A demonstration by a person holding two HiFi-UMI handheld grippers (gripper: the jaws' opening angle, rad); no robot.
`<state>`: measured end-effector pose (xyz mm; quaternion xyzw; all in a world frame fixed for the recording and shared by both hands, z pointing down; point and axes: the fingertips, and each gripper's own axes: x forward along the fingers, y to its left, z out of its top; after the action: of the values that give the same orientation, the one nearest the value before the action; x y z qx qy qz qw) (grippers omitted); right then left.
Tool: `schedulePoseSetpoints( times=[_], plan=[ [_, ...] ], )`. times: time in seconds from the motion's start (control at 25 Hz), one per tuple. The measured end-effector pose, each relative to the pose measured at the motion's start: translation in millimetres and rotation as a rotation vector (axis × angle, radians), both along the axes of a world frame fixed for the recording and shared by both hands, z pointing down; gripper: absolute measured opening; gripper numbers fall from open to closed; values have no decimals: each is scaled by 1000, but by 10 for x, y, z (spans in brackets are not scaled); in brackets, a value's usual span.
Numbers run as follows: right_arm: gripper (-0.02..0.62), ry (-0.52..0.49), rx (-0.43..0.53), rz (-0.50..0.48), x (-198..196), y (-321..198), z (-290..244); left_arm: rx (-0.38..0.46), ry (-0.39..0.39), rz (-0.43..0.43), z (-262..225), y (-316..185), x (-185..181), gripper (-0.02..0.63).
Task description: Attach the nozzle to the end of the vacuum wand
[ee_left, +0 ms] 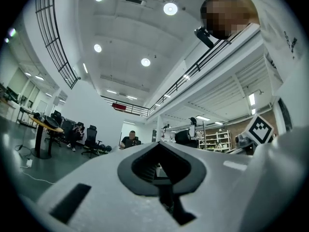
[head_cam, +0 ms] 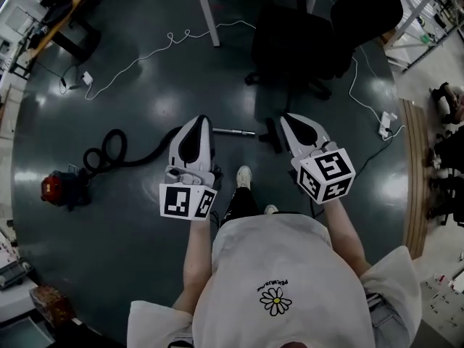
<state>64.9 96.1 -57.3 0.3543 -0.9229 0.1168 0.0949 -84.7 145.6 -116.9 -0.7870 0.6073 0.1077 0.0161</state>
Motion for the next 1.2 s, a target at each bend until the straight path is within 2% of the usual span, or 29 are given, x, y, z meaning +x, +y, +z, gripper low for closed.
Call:
schedulePoseSetpoints(
  times=[0.16,0.32,0.4,0.6,0.76,0.92,1.0,1.08,1.12,1.2],
  plan=[
    [4,38,-28,80,-207,-573,52,-39,-39,70,132,-613,-230,3],
    [5,51,-85,212,-203,-1019,270,-113,-75,136,456,-1129,-445,3],
    [5,43,-125,241,-186,-1198,400,-160,-73,148,629,-1361,-532,3],
    [5,135,-137,233,-195,-1622,701,-247,-79,162,1042,-1794,-600,3],
    [5,225,-139,170,-213,-1795,898,-328,-66,161,1369,-1892,-523,3],
    [5,296,-122,119,-214,-1979,1217,-366,-149,261,1761,-2149,-344,3],
    [5,315,-98,64,-246,-2028,1581,-343,-207,326,2105,-2326,-255,3],
    [74,318,-109,-2,-290,-2090,2246,-318,-246,384,2668,-2535,-227,13],
    [87,316,-130,-34,-308,-2151,2682,-316,-272,416,3044,-2660,-226,35],
    [106,301,-184,-107,-336,-2319,3682,-349,-373,509,4018,-2887,-220,124]
  ],
)
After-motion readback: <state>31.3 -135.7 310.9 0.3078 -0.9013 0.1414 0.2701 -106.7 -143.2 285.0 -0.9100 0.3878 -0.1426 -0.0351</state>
